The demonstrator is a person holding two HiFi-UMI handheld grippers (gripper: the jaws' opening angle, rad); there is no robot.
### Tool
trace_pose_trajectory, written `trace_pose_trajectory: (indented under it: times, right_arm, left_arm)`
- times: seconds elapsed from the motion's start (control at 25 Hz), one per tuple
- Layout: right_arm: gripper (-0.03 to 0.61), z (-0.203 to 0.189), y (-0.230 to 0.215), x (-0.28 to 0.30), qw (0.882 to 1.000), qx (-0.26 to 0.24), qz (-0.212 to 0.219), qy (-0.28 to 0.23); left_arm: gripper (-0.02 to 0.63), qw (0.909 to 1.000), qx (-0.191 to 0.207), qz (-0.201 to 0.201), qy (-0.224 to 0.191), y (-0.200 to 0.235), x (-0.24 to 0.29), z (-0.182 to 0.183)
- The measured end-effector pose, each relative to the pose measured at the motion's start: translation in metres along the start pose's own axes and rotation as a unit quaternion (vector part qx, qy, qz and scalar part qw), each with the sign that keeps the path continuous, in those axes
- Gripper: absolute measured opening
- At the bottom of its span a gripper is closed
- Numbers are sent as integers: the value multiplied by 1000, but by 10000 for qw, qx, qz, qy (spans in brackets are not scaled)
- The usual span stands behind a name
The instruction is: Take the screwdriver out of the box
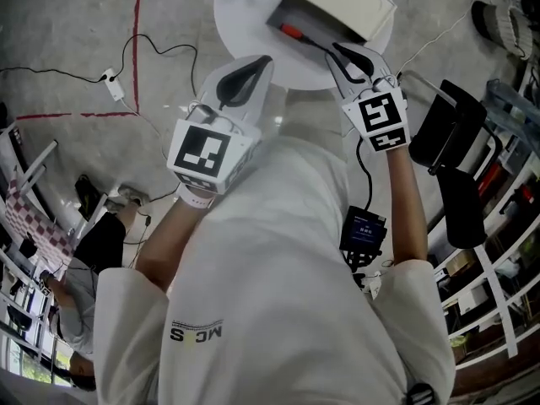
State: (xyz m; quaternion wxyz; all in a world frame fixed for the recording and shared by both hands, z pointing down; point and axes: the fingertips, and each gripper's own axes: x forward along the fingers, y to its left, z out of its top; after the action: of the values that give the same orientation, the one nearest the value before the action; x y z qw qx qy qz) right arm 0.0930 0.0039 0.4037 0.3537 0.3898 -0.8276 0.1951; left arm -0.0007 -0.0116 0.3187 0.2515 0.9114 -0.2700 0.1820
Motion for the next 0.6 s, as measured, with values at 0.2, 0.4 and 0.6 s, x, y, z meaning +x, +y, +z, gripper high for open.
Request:
trace_pose_trajectory:
  times: [0.2, 0.4, 0.6]
  right_arm:
    - [54, -19, -2, 30, 9983, -210, 267, 469]
    - [55, -47, -10, 64, 9943, -274, 521, 883]
    - [55, -69, -14, 95, 9890, -241, 882, 1160]
  left_arm:
    - [2, 9998, -132, 64, 141, 3, 7, -13]
    - [2, 9996, -147, 114, 220, 10, 21, -22]
    - [2, 9991, -247, 178, 299, 20, 34, -36]
